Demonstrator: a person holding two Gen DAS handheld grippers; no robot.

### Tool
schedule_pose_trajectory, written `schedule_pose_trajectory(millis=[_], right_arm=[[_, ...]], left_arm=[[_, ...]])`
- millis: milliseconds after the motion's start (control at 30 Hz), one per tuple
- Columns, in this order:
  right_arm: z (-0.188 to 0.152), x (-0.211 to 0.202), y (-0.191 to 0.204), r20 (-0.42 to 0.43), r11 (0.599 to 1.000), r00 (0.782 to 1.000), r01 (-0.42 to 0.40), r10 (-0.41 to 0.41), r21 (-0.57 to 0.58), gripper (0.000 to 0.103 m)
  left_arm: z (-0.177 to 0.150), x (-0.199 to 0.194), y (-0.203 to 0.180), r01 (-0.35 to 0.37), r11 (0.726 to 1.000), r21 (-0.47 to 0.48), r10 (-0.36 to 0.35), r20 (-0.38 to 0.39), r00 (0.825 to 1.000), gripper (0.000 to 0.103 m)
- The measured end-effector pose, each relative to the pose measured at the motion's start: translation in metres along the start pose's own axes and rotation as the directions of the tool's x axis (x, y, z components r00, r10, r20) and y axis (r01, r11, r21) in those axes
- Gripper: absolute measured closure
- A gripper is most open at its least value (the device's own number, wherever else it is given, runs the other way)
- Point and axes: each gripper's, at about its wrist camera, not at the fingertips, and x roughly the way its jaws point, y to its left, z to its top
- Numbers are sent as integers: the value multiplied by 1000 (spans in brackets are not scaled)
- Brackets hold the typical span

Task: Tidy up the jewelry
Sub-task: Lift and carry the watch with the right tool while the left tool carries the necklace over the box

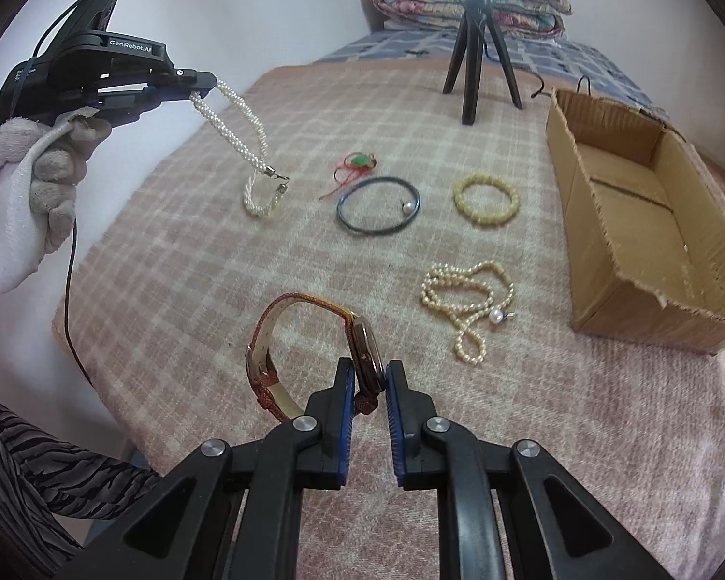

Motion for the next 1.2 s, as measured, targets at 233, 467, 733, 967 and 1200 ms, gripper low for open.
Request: schedule_pose_trajectory(millis=[233, 467, 733, 967, 1200], right_arm=[[12, -19, -3, 69, 1000, 997, 26, -25, -4, 92], [29, -43, -23, 151, 997, 986, 73, -76, 22, 92], [50, -67, -67, 226, 984, 960, 141, -164, 112, 92], [53, -72, -104, 225, 966, 947, 193, -230, 174, 92], [49, -67, -132, 187, 950, 943, 234, -274, 207, 92]], left_arm=[[7, -21, -15, 35, 999, 25, -36, 49, 998, 97], [10, -40, -46, 55, 993, 100, -65, 98, 993, 97], [17, -41, -97, 124, 976, 180, -143, 95, 985, 97], [31, -30, -155, 186, 953, 239, -212, 92, 973, 97], [41, -5, -213, 247, 935, 255, -272, 68, 960, 97]])
